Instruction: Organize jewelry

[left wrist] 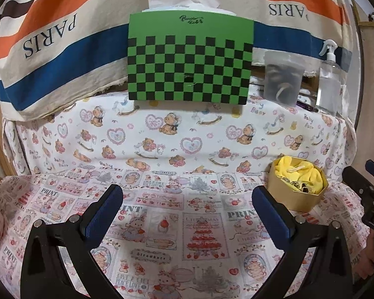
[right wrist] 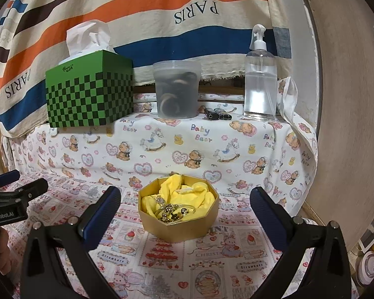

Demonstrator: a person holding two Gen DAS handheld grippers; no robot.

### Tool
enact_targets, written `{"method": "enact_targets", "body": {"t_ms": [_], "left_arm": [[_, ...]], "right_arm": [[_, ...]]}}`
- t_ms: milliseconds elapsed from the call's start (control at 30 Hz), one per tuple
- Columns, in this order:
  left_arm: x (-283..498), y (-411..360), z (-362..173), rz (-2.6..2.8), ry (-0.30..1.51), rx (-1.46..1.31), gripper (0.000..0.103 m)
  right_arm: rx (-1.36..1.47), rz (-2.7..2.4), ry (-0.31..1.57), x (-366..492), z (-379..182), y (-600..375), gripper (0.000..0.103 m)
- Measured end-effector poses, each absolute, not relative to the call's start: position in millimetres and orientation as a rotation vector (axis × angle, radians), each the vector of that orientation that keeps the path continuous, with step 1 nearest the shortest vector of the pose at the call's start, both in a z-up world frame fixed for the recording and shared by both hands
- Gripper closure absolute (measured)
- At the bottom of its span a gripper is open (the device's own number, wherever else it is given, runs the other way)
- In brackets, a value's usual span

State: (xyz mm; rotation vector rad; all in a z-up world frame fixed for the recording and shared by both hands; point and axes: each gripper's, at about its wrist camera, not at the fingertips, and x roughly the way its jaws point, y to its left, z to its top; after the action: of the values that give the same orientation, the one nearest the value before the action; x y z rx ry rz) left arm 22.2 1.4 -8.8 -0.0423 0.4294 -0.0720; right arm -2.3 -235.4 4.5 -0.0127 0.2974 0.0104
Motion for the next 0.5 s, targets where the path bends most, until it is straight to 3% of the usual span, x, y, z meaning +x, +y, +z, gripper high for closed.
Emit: {"method": "enact_targets", "body": {"t_ms": [500], "left_arm": [[22.4, -0.8, -9.1, -0.081, 0.433, -0.031, 0.000]], "right_arm": [[-0.013, 0.008, 0.299, -2.2, 4.6, -234.7, 0.000]]}}
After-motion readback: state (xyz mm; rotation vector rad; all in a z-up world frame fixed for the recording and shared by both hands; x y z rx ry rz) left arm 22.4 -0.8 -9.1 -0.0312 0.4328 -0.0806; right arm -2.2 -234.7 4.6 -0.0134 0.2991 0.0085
